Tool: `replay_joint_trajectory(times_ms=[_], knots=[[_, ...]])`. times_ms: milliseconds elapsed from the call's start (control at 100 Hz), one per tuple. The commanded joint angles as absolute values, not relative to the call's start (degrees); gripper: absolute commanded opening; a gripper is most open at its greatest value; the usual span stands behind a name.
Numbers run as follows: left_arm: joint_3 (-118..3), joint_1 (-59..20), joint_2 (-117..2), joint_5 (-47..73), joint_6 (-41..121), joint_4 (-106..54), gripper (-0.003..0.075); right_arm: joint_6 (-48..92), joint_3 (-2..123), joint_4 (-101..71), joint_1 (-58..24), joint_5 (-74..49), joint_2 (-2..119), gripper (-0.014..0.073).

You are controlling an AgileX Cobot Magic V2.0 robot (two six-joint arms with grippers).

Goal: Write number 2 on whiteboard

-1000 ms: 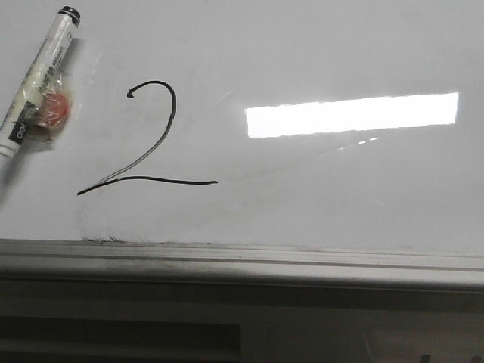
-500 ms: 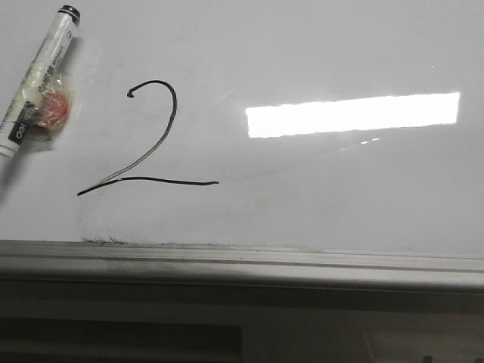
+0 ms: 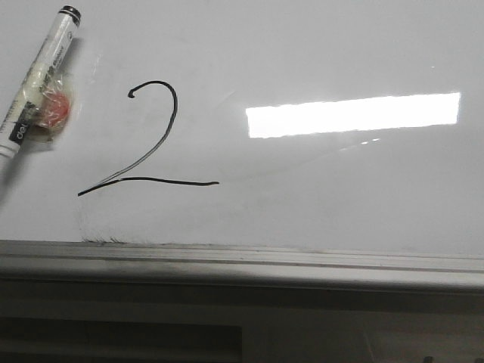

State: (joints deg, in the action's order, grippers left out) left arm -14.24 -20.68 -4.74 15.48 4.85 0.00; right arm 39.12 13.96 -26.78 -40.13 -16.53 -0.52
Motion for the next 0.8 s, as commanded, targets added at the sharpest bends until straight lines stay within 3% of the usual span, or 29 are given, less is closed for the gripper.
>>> replay_joint_trajectory(times_ms=[0,210,350,380,790], knots=[[-12.7,-13.6,-3.2,11.9,4.8,0.7,-0.0019,39.3,15.4,-27.2,-39.8,-12.7,-1.4,-0.0055],[-3.5,-0.8,1.9,11.9,4.7,0.0,-0.0019,39.3,15.4,-27.2,-39.8,-12.7,-1.4,-0.0055],[2.1,-0.5,1.9,12.0,-0.5,0.0,-0.0019,39.3,15.4,-27.2,-39.8,-12.7,-1.4,-0.0055],[1.7,-0.5,1.9,16.9,-1.2,0.0,-0.0019,39.3,15.4,-27.2,-39.8,-12.7,-1.4,-0.0055],[1.9,-0.5,1.9,16.0,-1.2,1.0,-0.0019,39.3,15.4,-27.2,-39.8,-12.7,-1.4,-0.0055]])
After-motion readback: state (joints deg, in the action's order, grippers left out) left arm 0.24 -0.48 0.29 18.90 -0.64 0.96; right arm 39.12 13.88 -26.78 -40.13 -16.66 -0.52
